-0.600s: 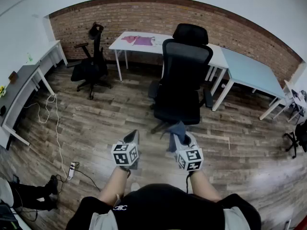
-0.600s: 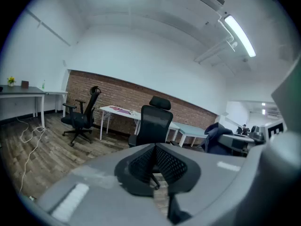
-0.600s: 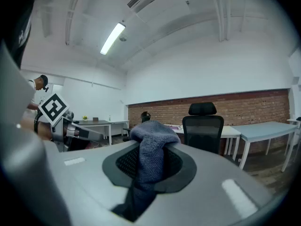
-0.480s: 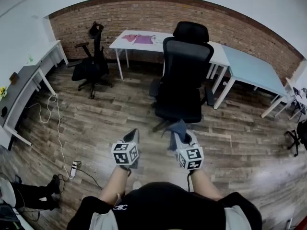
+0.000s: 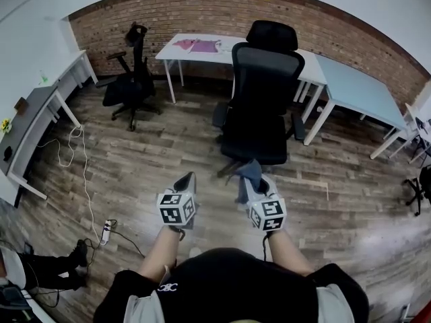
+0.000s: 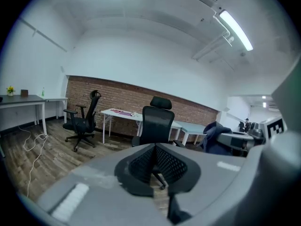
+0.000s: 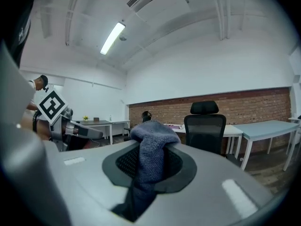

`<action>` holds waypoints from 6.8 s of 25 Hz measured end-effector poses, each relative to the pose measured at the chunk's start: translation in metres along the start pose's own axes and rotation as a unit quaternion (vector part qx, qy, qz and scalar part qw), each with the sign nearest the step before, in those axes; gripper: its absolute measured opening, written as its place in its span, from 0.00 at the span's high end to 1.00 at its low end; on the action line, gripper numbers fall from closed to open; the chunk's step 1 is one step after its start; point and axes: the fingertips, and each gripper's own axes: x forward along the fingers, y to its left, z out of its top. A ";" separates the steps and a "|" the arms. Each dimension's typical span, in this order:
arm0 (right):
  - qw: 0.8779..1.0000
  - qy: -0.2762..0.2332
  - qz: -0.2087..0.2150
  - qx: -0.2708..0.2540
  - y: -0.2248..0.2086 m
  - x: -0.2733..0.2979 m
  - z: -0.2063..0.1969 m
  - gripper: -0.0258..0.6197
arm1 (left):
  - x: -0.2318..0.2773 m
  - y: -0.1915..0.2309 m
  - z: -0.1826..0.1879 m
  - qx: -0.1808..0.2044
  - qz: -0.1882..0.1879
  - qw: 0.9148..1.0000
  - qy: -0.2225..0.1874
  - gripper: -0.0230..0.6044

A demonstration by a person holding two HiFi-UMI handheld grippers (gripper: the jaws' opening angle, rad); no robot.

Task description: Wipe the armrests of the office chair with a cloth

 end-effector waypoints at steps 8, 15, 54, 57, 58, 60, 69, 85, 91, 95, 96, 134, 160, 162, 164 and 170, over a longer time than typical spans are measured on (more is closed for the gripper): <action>1.000 0.016 -0.013 -0.003 0.012 0.016 -0.002 0.86 | -0.006 0.021 0.006 -0.005 -0.002 1.000 -0.003 0.95; 0.999 0.028 -0.027 -0.014 0.046 0.041 -0.011 0.86 | -0.025 0.069 0.001 -0.010 0.001 1.000 -0.006 0.95; 0.993 0.096 -0.018 -0.066 -0.092 0.275 -0.018 0.85 | 0.221 0.157 0.079 0.009 -0.019 0.999 0.032 0.95; 0.992 0.107 -0.006 -0.064 -0.114 0.294 -0.022 0.85 | 0.250 0.155 0.087 0.022 -0.011 0.999 0.041 0.95; 0.992 0.110 -0.003 -0.063 -0.120 0.300 -0.025 0.85 | 0.259 0.155 0.089 0.027 -0.009 0.999 0.042 0.95; 0.991 0.118 0.006 -0.061 -0.132 0.313 -0.028 0.85 | 0.278 0.154 0.096 0.032 -0.007 0.999 0.042 0.95; 0.986 0.151 0.043 -0.062 -0.163 0.355 -0.044 0.85 | 0.323 0.165 0.102 0.012 0.015 0.998 0.059 0.95; 0.971 0.238 -0.002 -0.031 -0.158 0.459 -0.096 0.85 | 0.456 0.237 0.109 0.029 -0.087 0.988 0.122 0.95; 0.957 0.287 -0.010 -0.036 -0.140 0.511 -0.114 0.86 | 0.504 0.285 0.130 0.030 -0.135 0.980 0.144 0.95; 0.939 0.340 -0.051 -0.004 -0.145 0.513 -0.141 0.85 | 0.523 0.302 0.127 0.030 -0.167 0.971 0.169 0.95; 0.935 0.348 -0.061 0.004 -0.148 0.512 -0.147 0.85 | 0.528 0.304 0.124 0.031 -0.175 0.968 0.175 0.95; 0.887 0.458 0.050 -0.013 -0.093 0.531 -0.270 0.85 | 0.544 0.282 0.037 0.080 -0.215 0.926 0.301 0.95; 0.882 0.456 0.015 -0.120 -0.230 0.702 -0.257 0.85 | 0.538 0.339 0.047 0.025 -0.113 0.945 0.308 0.95; 0.884 0.454 0.000 -0.112 -0.244 0.709 -0.256 0.85 | 0.541 0.340 0.048 0.025 -0.109 0.946 0.303 0.95; 0.884 0.456 -0.019 -0.102 -0.261 0.713 -0.256 0.85 | 0.544 0.340 0.047 0.027 -0.105 0.946 0.306 0.95; 0.880 0.466 -0.084 -0.039 -0.306 0.706 -0.258 0.85 | 0.553 0.338 0.052 0.028 -0.107 0.945 0.307 0.95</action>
